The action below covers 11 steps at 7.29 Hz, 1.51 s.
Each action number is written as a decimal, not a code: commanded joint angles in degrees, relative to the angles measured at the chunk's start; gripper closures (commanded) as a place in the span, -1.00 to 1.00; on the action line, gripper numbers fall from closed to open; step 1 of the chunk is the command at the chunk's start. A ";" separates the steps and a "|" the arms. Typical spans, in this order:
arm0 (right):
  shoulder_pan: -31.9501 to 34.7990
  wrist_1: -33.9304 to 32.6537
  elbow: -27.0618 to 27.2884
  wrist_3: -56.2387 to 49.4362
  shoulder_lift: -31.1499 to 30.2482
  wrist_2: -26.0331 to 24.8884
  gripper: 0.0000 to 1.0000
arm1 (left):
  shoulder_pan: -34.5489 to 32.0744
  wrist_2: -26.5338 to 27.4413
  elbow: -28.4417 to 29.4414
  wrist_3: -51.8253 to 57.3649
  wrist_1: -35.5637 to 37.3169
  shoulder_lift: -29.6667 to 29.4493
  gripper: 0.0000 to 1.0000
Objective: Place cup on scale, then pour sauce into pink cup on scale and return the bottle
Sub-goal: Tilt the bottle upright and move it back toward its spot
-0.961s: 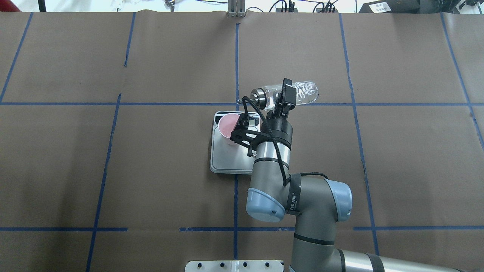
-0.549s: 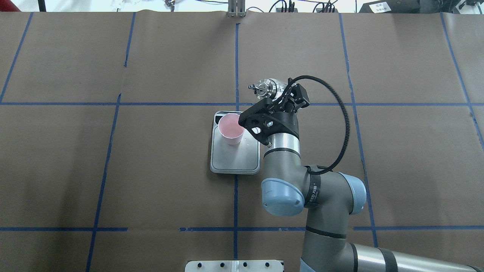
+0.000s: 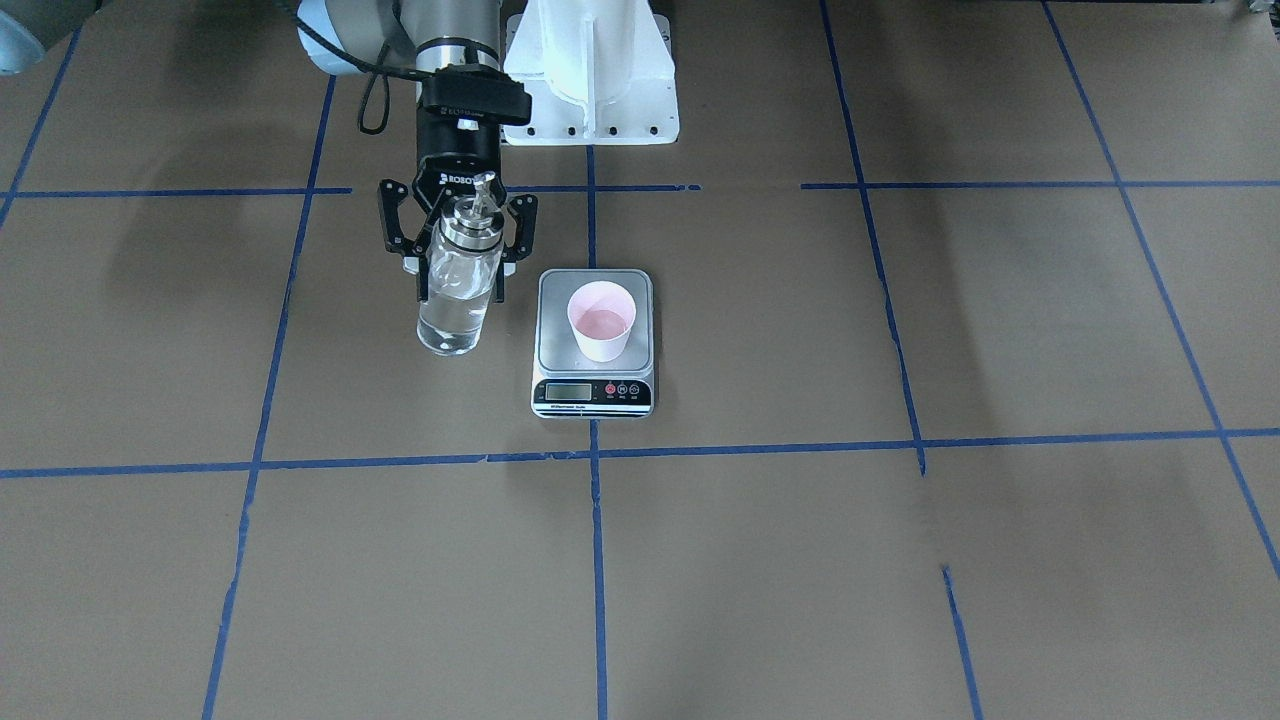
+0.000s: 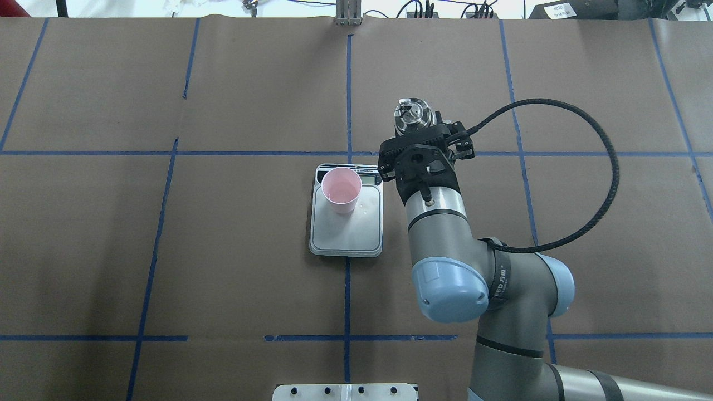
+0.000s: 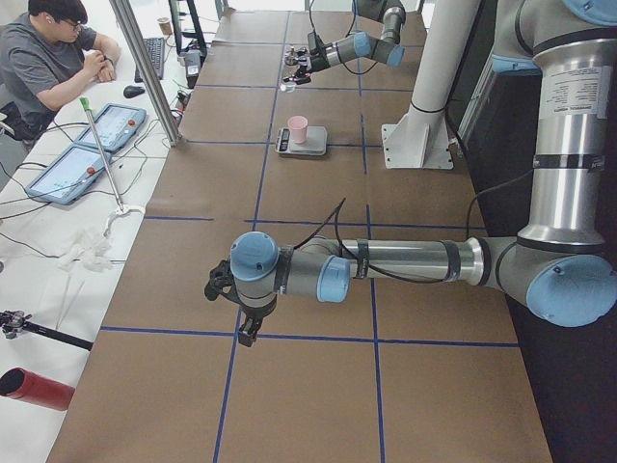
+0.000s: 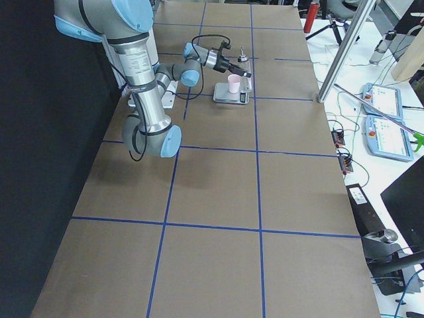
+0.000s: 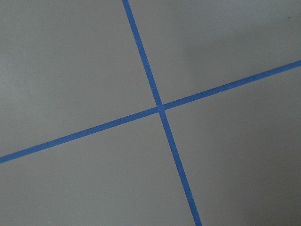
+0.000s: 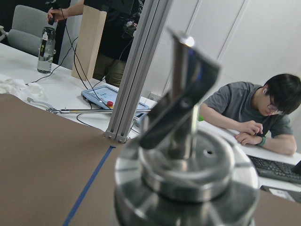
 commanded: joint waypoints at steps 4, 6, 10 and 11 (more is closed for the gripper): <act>0.16 0.42 5.92 12.81 -16.59 5.83 1.00 | 0.00 -0.02 -0.39 0.02 0.00 -0.09 -1.00; 0.16 4.09 5.74 15.95 -19.33 6.27 1.00 | 0.09 -0.02 -0.31 0.02 -0.09 -0.09 -1.00; 0.16 7.68 4.78 23.85 -23.03 8.28 1.00 | 0.18 -0.11 -0.31 0.02 -0.18 -0.09 -1.00; 0.16 11.71 4.78 24.41 -26.52 8.64 1.00 | 0.18 -0.11 -0.31 0.02 -0.18 -0.09 -1.00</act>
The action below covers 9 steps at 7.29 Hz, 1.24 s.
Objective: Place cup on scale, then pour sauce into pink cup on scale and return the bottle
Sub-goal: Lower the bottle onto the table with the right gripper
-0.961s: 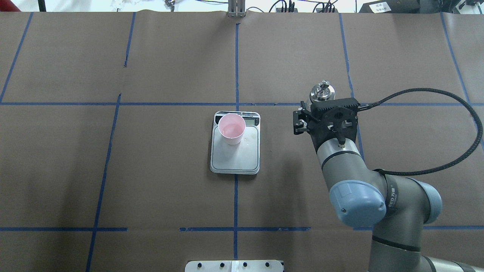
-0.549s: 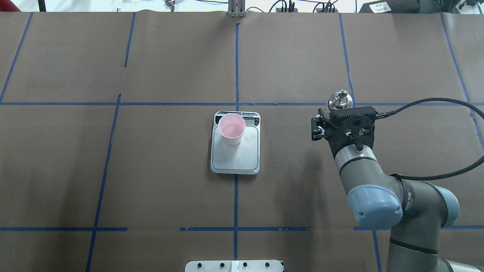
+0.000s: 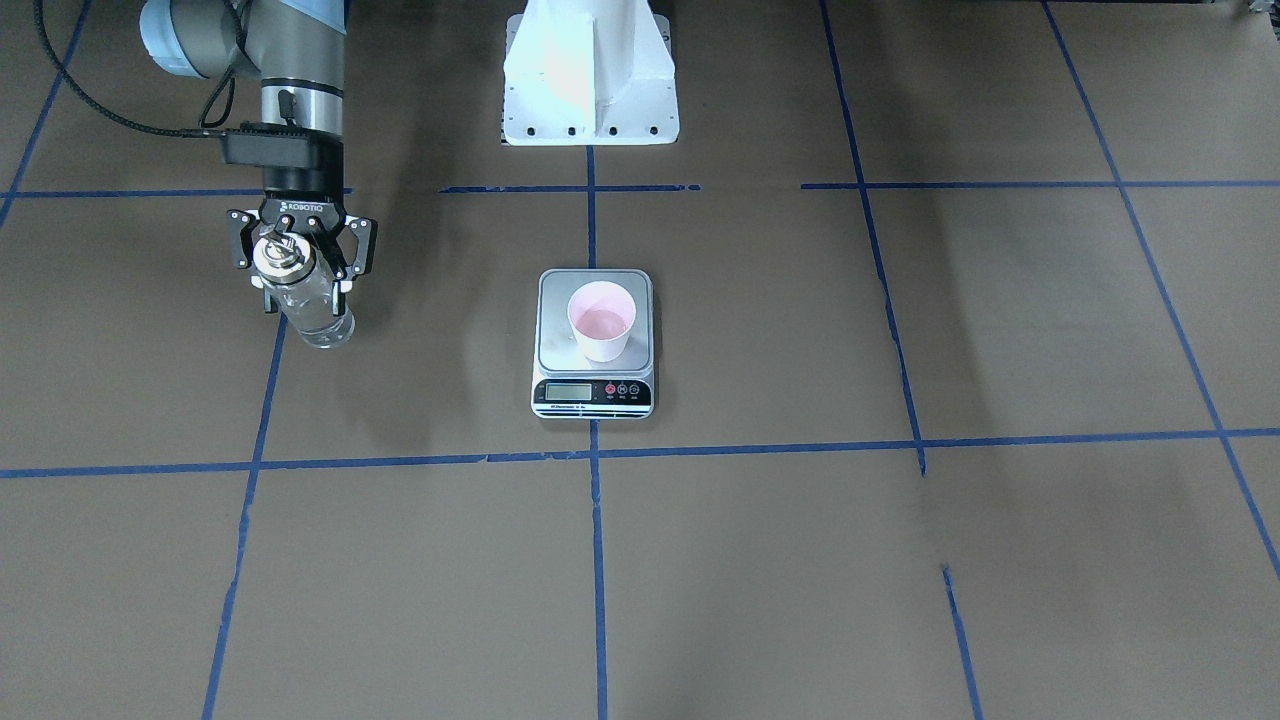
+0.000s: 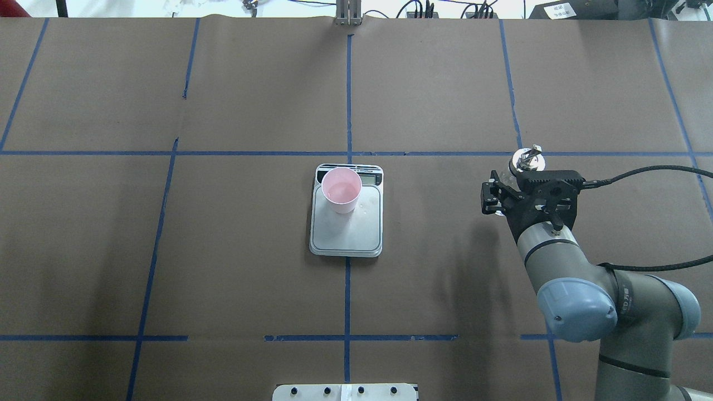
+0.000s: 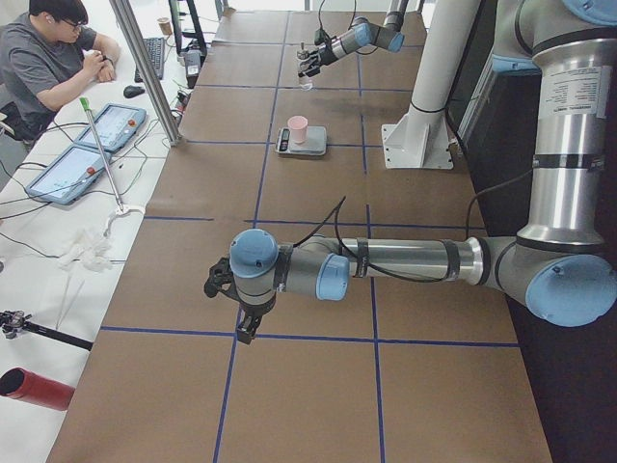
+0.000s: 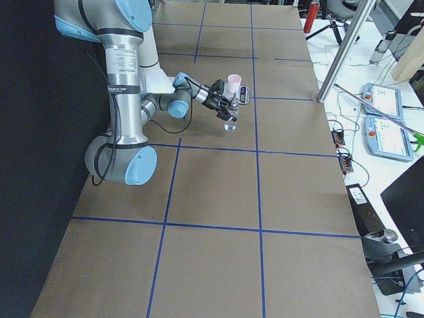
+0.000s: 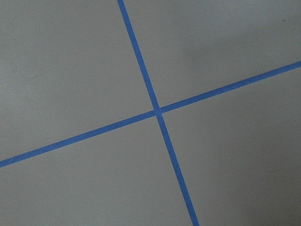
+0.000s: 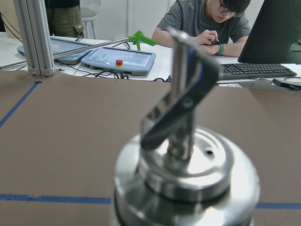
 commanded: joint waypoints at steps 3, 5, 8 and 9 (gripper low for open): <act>-0.25 7.35 -3.29 2.12 -4.27 0.37 1.00 | 0.00 0.09 0.00 0.00 0.09 0.00 -1.00; -0.43 7.43 -3.39 2.30 -4.09 0.11 0.98 | 0.00 0.09 0.00 0.00 0.09 0.00 -1.00; -0.60 7.35 -4.96 2.39 -4.18 0.02 0.75 | 0.00 0.09 0.00 0.00 0.00 0.00 -1.00; -0.60 7.35 -5.50 2.30 -4.18 0.02 0.75 | 0.00 0.09 0.00 0.00 0.00 0.00 -1.00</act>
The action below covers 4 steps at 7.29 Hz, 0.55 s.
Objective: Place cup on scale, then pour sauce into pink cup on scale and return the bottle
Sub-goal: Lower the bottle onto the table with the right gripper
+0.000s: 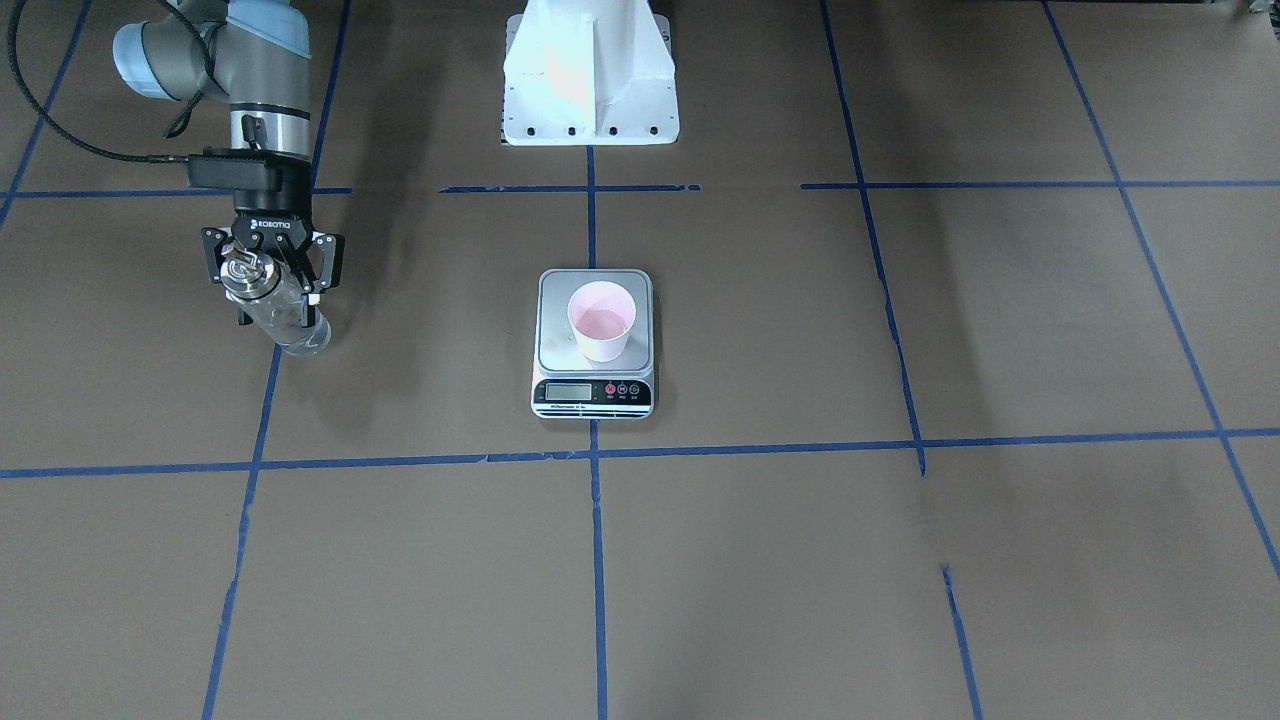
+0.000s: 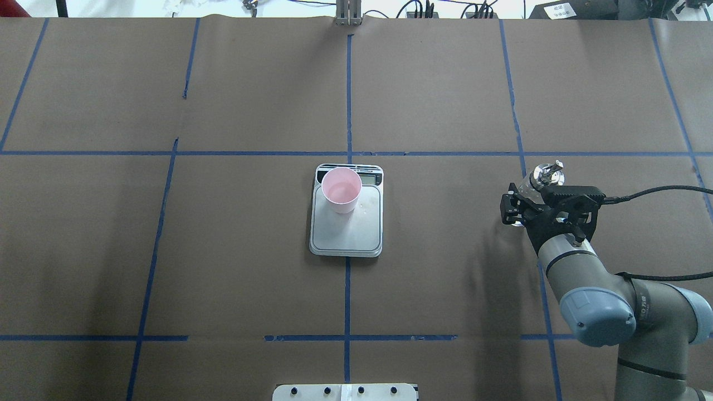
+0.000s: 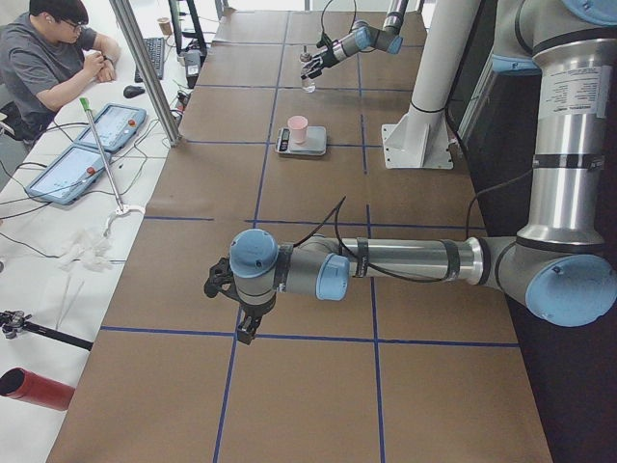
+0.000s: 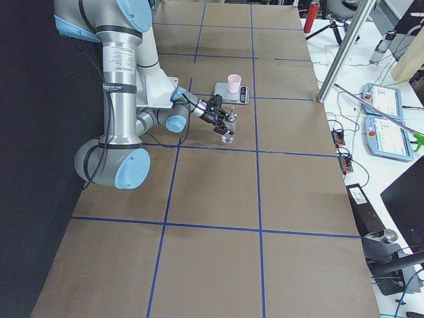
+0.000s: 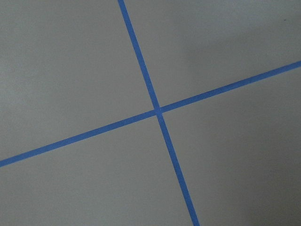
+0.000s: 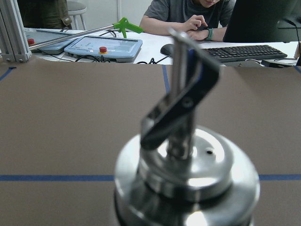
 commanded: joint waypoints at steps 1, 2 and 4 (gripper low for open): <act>-0.12 -0.01 -1.66 -0.04 0.08 -0.03 0.74 | 0.00 0.00 0.09 0.00 -0.03 0.00 -1.00; -0.12 -0.01 -1.67 -0.04 0.17 0.05 0.74 | 0.00 0.00 0.09 0.00 -0.03 0.00 -1.00; -0.21 -0.01 -2.02 -0.04 0.35 0.05 0.68 | 0.00 0.00 0.09 0.00 -0.12 0.00 -1.00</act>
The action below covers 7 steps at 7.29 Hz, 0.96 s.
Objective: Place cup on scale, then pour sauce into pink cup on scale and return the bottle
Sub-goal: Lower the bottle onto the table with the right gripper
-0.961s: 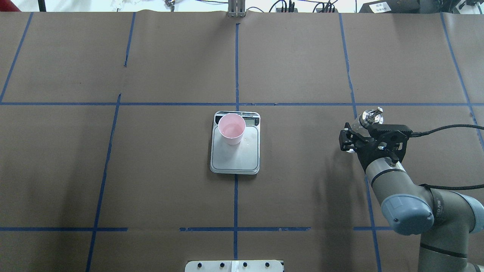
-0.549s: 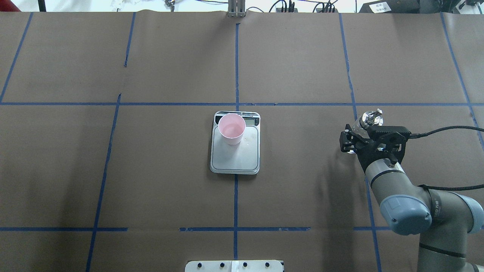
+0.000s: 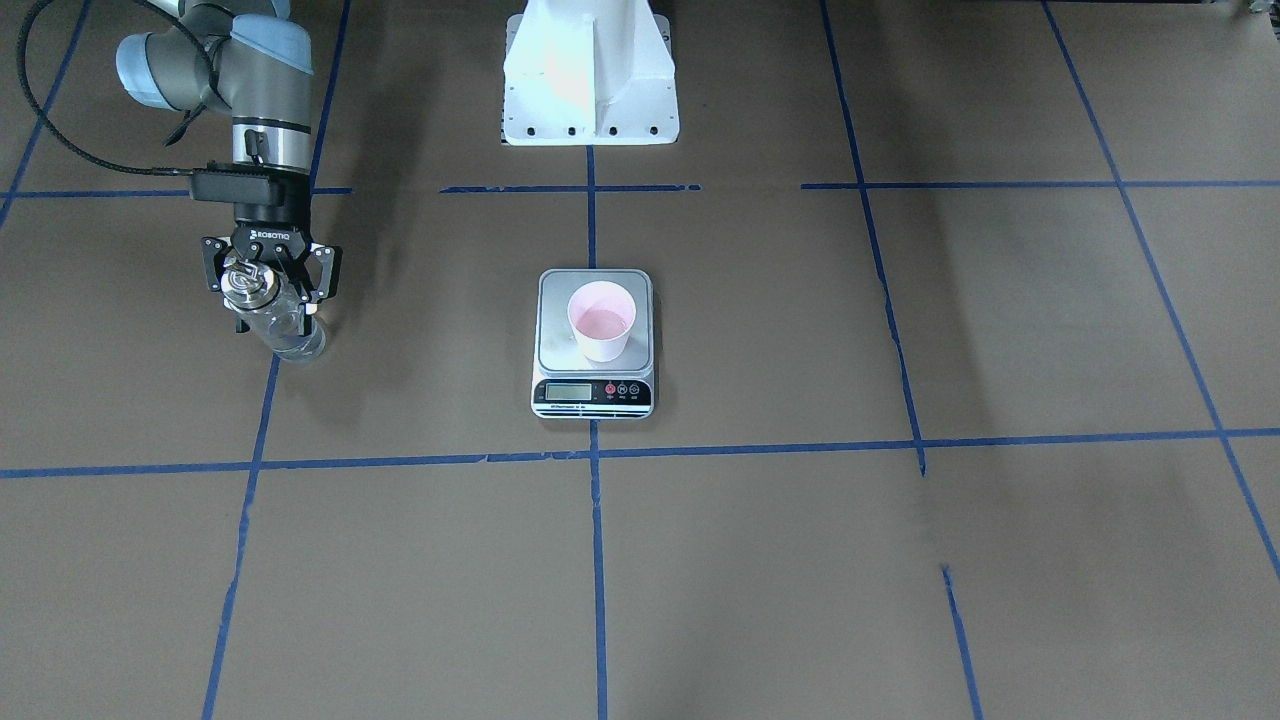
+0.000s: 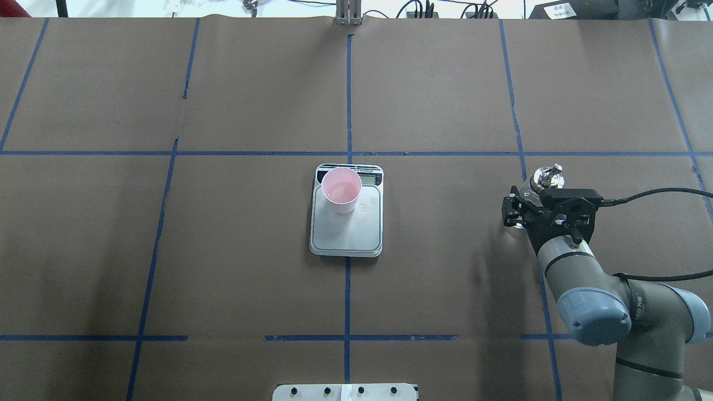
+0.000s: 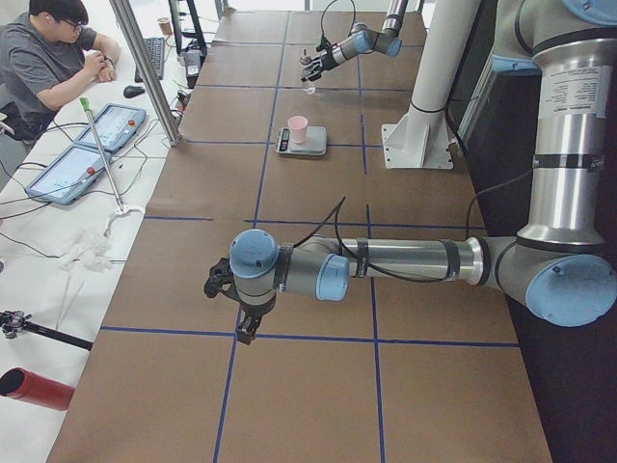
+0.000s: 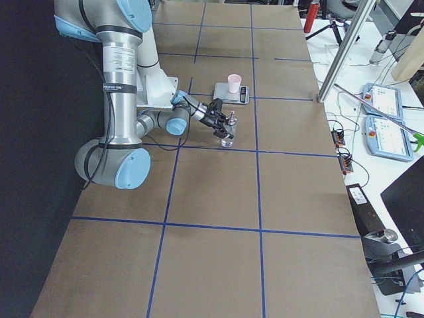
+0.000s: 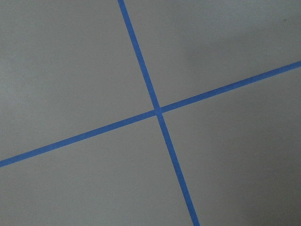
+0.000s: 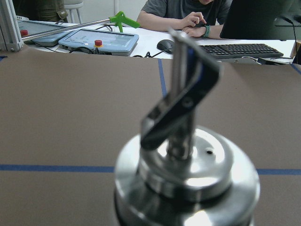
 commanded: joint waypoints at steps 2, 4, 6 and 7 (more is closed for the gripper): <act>-0.15 0.00 -0.43 0.00 0.07 0.05 0.51 | 0.09 0.00 0.00 0.00 -0.03 0.00 -1.00; -0.23 0.00 -0.43 -0.09 0.07 0.05 0.18 | 0.09 0.00 0.09 0.00 -0.03 0.00 -1.00; -0.32 0.00 -0.43 0.00 -0.01 -0.03 -0.45 | 0.09 0.00 0.09 0.00 -0.03 0.00 -1.00; -0.32 0.00 -0.43 0.00 -0.01 -0.56 -0.97 | 0.09 0.00 0.09 0.00 -0.03 0.00 -1.00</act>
